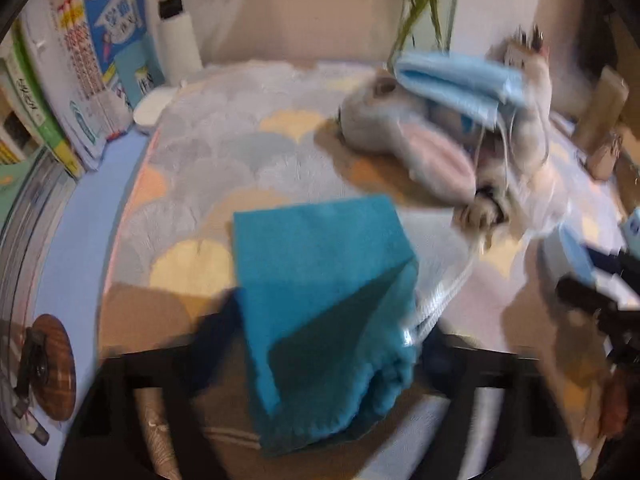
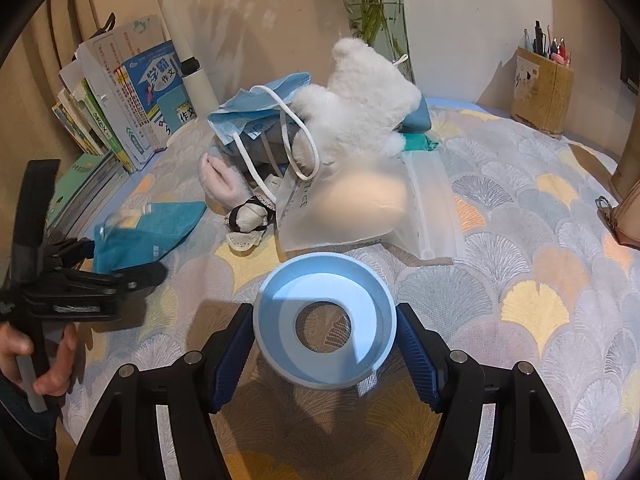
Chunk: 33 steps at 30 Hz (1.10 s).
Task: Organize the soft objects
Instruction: 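Lift the teal towel with the left gripper while the right gripper holds the blue bowl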
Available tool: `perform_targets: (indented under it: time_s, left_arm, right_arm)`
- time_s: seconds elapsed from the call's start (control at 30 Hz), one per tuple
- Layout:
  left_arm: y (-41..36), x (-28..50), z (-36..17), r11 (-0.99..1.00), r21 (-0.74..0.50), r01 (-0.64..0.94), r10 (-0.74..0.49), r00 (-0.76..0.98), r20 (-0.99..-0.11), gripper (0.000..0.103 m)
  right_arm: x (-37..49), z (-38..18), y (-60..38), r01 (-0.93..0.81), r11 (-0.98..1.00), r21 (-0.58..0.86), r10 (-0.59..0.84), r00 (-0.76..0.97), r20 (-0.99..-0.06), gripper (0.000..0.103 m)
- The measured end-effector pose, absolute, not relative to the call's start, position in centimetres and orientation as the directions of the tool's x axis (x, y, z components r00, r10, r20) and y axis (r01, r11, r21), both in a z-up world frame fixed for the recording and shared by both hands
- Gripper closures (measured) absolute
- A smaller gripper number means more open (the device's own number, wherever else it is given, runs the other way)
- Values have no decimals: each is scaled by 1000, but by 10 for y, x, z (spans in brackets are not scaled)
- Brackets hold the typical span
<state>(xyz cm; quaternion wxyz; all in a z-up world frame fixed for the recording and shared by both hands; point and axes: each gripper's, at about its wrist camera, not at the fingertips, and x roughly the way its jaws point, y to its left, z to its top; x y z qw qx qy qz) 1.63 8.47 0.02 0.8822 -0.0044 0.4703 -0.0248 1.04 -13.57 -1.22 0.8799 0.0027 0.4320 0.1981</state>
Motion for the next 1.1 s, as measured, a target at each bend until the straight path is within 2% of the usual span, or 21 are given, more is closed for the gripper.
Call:
perform_targets:
  time_s: [0.03,0.1,0.13,0.27,0.47,0.53,0.67,0.87,1.1]
  left_arm:
    - [89,17,3,998,-65,21,-66,561,-825,70]
    - [100,15,5,991,-132,-5,-105,572,-813,86]
    - [103,14,5,987,-159,-11,-124,574,-810,90]
    - [107,0,7,958,-285,19,-242,585,-774,91]
    - [83,-27,26,938,-334,90,-312,638,-704,92]
    - [71,-28,29,940,-323,112,-315,650,-691,92]
    - [46,-34,44,969,-239,62,-213,704,-678,92]
    - [19,-33,67,960,-244,138,-266,722,-638,92]
    - [-15,-34,59,962,-196,191,-273,699,-661,92]
  right_arm:
    - [10,-12,-136,-346,922,176,351,548,-759,35]
    - [10,-12,-136,-346,922,175,350,549,-759,35]
    - [10,-12,-136,-346,922,175,350,550,-758,35]
    - [7,-10,-137,-345,922,173,351,563,-748,35]
    - [6,-8,-138,-343,923,172,351,573,-741,35]
    - [6,-8,-139,-343,924,172,351,577,-737,35]
    - [5,-7,-139,-340,925,167,347,583,-735,35]
    - [3,-3,-154,-322,918,233,387,591,-708,35]
    - [2,-2,-161,-319,907,276,418,591,-690,35]
